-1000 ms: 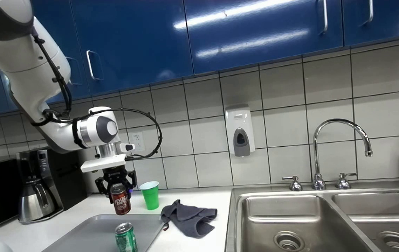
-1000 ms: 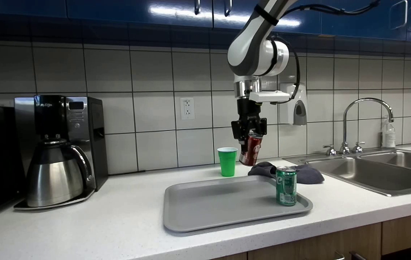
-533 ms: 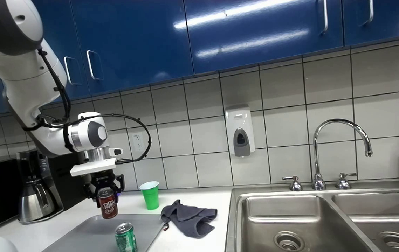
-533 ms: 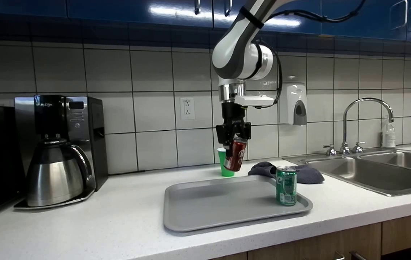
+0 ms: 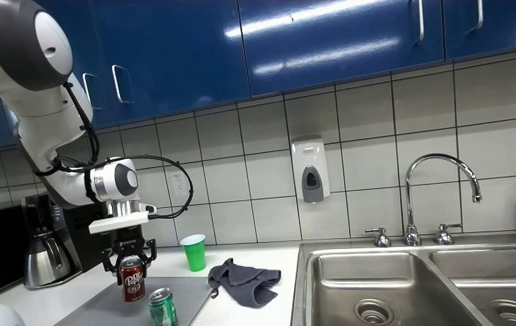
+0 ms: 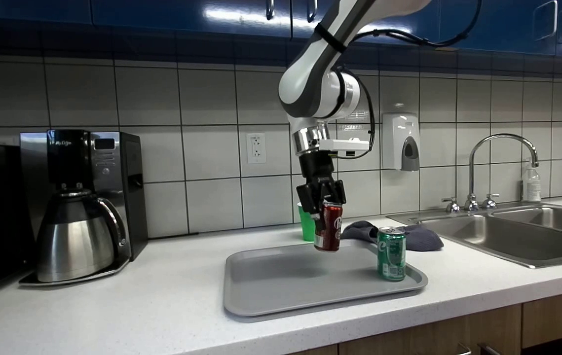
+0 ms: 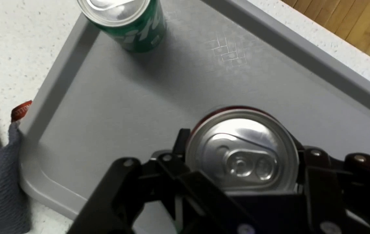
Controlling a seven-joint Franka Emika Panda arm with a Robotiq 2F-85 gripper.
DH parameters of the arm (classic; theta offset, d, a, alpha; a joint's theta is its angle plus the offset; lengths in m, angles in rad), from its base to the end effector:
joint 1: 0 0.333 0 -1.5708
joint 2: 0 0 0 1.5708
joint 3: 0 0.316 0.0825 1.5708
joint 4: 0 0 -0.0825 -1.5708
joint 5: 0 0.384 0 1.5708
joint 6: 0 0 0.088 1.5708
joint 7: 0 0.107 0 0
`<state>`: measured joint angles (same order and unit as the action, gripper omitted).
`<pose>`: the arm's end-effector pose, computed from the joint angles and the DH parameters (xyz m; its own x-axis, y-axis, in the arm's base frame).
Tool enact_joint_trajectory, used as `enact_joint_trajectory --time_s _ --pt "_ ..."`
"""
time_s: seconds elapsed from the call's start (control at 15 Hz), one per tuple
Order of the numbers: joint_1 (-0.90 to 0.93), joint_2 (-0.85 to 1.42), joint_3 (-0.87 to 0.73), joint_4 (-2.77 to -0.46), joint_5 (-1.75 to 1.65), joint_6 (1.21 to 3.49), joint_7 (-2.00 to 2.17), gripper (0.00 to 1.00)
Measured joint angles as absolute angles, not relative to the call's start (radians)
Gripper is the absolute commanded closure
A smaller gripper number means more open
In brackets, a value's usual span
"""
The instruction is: Put the metal can onto the tray
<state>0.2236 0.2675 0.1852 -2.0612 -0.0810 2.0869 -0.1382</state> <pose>0.5149 0.2171 0.2894 0.8040 0.5469 -0.2334 0.5580 -0.8296 -0.0219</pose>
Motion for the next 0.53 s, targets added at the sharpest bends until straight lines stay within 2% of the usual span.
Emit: enact_joint_trajectory --time_s 0.53 --pt "0.225 0.311 0.185 -1.999 -0.139 1.991 -0.140 0.60"
